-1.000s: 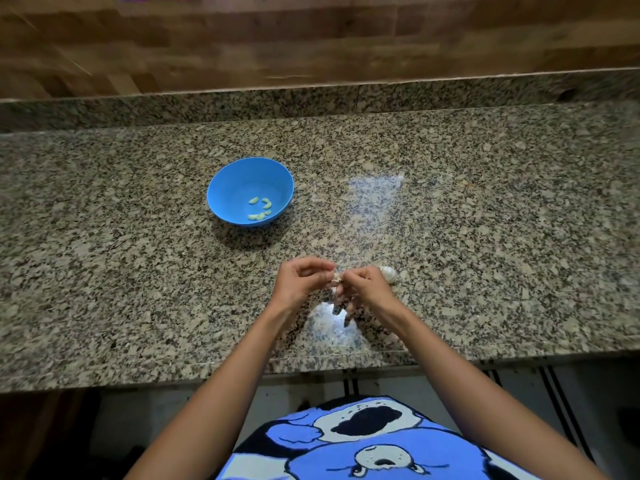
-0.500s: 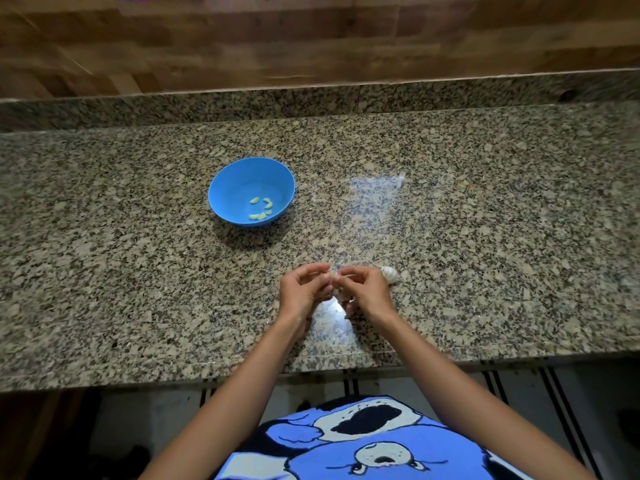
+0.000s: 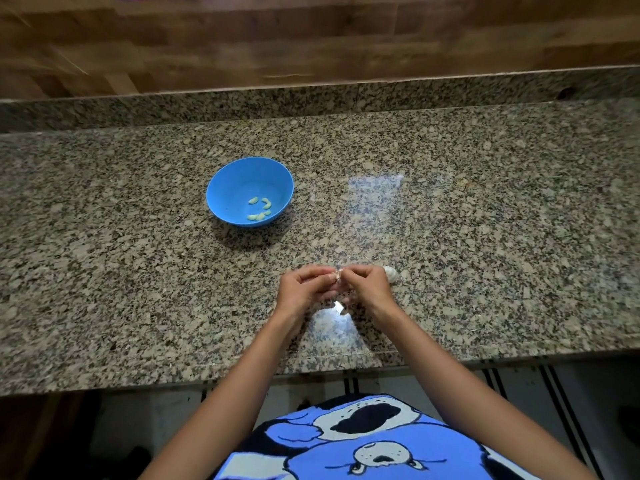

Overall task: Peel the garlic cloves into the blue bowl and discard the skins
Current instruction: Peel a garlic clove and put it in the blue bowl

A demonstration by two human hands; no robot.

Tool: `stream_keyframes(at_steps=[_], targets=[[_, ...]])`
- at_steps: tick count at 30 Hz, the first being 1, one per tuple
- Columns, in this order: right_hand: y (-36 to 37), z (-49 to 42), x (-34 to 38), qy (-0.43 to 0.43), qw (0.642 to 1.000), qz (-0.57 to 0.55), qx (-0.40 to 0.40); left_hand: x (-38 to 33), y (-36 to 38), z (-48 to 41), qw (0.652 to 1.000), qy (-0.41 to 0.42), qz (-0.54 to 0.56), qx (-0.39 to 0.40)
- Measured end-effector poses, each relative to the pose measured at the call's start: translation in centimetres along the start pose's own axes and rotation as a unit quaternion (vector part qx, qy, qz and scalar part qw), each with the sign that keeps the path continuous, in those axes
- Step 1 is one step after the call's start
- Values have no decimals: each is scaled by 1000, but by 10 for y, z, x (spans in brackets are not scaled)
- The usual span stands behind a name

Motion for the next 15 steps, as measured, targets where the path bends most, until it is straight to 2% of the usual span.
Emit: stream_keyframes(at_steps=[9, 15], targets=[[1, 1, 0, 19, 999, -32, -23, 5, 1, -3, 997, 1, 61, -37], [0, -1, -5, 58, 996, -55, -28, 3, -5, -8, 995, 74, -46, -38]])
Point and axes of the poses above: each hand's wrist, its own z-axis away from the middle knuckle, its own y-axis out of the palm, x = y × z, the point moved 2 cm from there along -z, towards the middle knuckle, and after that the axes turned 1 degree about y, right-handed, at the moved point
